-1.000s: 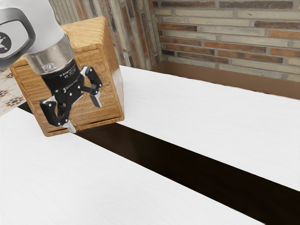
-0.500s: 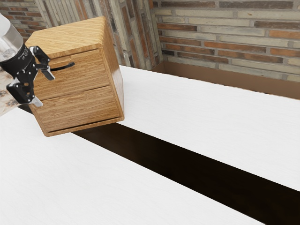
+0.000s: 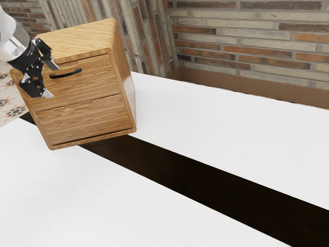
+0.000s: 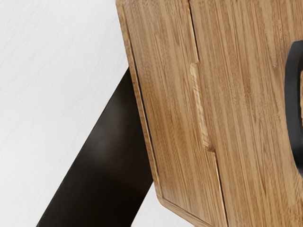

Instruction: Pull the drawer handle with one arm to open the drawer

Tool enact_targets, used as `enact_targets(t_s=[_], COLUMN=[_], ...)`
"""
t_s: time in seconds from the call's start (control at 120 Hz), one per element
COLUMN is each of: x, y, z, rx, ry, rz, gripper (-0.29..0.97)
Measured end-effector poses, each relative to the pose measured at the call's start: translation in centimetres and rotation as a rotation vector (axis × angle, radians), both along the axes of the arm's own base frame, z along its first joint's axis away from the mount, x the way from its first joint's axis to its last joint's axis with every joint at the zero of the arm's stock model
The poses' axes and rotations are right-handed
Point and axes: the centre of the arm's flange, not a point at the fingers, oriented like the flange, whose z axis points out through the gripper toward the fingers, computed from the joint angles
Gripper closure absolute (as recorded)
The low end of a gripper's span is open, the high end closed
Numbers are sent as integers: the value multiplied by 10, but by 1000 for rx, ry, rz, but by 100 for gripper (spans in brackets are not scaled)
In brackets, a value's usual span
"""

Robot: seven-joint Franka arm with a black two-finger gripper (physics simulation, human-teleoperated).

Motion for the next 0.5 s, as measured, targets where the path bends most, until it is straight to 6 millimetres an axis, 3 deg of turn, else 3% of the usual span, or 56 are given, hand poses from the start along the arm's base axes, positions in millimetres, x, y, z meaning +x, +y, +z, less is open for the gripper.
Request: enact_targets(t_s=[0.192, 0.367, 0.5], x=[-12, 25, 36], y=[35, 16, 8], z=[-6, -23, -23], rx=[10, 34, 49], ry=[5, 17, -8], rz=[77, 32, 14], gripper=[0, 0, 0])
